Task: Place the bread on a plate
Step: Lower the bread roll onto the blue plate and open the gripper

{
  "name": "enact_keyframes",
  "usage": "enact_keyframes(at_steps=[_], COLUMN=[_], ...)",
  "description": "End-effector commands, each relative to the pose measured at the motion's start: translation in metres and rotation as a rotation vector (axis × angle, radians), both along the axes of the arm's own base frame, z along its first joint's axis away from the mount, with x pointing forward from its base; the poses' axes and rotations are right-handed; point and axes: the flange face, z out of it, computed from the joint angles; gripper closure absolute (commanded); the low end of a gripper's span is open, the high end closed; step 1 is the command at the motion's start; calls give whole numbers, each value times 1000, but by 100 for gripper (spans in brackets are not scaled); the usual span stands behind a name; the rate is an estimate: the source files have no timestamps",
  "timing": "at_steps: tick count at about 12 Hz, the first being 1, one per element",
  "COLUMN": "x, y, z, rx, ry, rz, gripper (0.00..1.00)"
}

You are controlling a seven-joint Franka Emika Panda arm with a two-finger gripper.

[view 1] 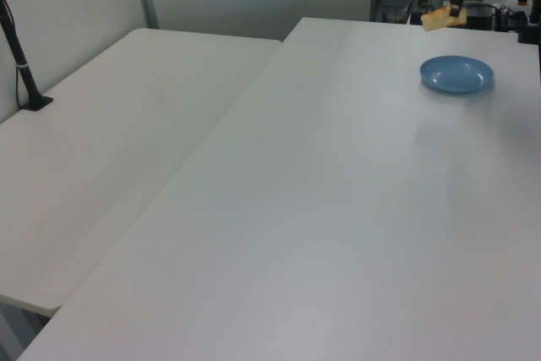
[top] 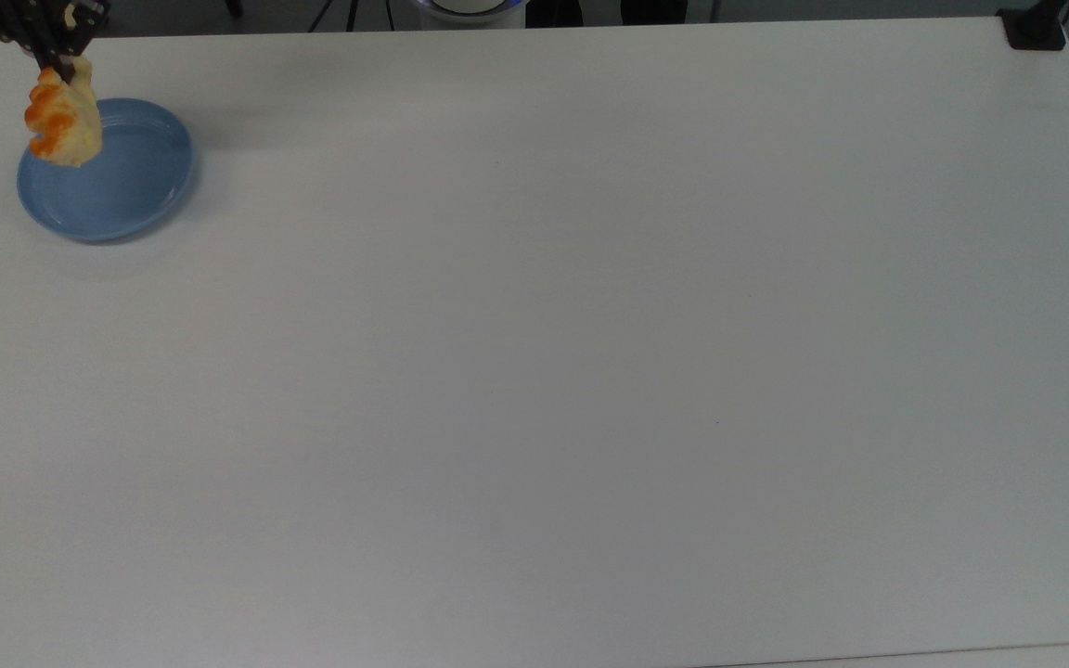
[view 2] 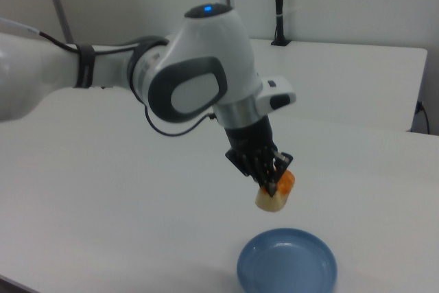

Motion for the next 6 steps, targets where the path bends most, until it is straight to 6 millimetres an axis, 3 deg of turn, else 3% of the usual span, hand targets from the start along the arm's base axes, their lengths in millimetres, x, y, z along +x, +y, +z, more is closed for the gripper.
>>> enact_keyframes(at_steps=[1,6], x=[-25,-29], y=[-8,-30], z=[-26,-78], rx=[-25,-64], ry=[-37,-18], rz=[27,51], gripper=[99,99])
